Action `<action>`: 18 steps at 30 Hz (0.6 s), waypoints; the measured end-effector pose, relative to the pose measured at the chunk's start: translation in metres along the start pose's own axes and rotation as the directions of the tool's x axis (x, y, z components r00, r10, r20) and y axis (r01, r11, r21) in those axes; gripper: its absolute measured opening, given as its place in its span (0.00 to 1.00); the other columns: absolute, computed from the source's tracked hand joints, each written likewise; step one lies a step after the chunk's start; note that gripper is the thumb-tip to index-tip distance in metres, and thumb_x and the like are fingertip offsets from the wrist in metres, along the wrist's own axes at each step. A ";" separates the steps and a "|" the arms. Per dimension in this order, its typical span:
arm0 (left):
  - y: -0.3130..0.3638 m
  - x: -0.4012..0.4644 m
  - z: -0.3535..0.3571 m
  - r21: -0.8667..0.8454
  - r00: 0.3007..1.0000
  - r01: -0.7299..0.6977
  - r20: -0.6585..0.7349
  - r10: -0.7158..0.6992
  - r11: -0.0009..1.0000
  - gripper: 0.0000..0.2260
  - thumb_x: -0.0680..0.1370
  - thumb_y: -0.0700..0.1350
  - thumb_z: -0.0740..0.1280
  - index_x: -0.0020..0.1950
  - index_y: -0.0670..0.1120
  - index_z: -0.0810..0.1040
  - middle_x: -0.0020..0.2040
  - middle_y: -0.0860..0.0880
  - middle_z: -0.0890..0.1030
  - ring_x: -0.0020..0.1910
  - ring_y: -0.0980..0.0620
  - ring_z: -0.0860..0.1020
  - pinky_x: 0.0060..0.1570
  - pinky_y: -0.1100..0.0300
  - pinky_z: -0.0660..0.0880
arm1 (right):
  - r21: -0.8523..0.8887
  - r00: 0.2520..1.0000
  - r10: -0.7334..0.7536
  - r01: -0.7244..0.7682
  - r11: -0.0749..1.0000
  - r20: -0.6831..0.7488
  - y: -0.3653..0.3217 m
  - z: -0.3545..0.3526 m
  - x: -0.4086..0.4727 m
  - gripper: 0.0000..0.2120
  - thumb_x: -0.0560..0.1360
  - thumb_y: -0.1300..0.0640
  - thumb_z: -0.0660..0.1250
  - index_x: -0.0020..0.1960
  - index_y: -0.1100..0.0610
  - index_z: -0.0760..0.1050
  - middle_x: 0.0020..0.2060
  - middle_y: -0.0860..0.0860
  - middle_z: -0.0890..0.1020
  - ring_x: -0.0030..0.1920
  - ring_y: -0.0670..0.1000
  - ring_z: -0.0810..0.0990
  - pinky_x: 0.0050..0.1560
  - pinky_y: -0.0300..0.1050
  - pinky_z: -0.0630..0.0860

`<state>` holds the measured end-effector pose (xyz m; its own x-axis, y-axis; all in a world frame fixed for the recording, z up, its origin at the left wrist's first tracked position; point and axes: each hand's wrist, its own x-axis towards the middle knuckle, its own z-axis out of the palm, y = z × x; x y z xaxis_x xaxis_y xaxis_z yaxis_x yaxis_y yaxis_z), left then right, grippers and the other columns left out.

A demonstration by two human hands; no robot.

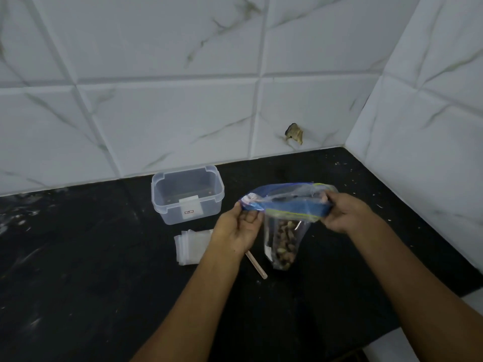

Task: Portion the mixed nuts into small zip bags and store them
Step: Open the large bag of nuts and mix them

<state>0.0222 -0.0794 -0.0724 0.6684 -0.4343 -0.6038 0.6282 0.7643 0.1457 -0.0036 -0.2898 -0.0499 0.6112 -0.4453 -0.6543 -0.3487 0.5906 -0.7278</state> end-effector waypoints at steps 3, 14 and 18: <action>-0.011 0.008 -0.009 -0.188 0.996 0.044 0.084 -0.029 0.981 0.08 0.71 0.29 0.59 0.46 0.38 0.74 0.41 0.40 0.77 0.38 0.47 0.77 0.61 0.57 0.74 | 0.004 0.998 0.062 -0.062 0.998 -0.019 0.004 -0.004 0.004 0.07 0.78 0.62 0.61 0.42 0.58 0.75 0.35 0.51 0.77 0.34 0.47 0.76 0.41 0.41 0.77; -0.017 -0.003 -0.006 0.778 0.515 -0.527 0.613 0.599 -0.343 0.13 0.79 0.55 0.64 0.60 0.51 0.73 0.56 0.51 0.73 0.54 0.54 0.74 0.51 0.58 0.73 | -0.164 0.982 0.140 -0.118 0.979 0.126 0.009 0.008 -0.015 0.16 0.76 0.51 0.63 0.59 0.58 0.78 0.50 0.53 0.83 0.51 0.55 0.81 0.57 0.59 0.77; -0.028 0.003 0.013 0.528 0.643 -0.299 0.727 0.242 -0.795 0.13 0.77 0.59 0.65 0.54 0.51 0.75 0.51 0.51 0.75 0.46 0.53 0.76 0.46 0.57 0.74 | -0.265 0.951 0.182 -0.114 0.958 0.249 0.006 0.011 -0.018 0.10 0.76 0.50 0.63 0.47 0.57 0.78 0.35 0.52 0.79 0.33 0.50 0.77 0.43 0.47 0.79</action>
<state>0.0118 -0.1087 -0.0682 0.8710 -0.4410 0.2165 -0.4884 -0.7297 0.4786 -0.0086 -0.2709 -0.0398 0.6947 -0.1484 -0.7039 -0.5919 0.4382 -0.6765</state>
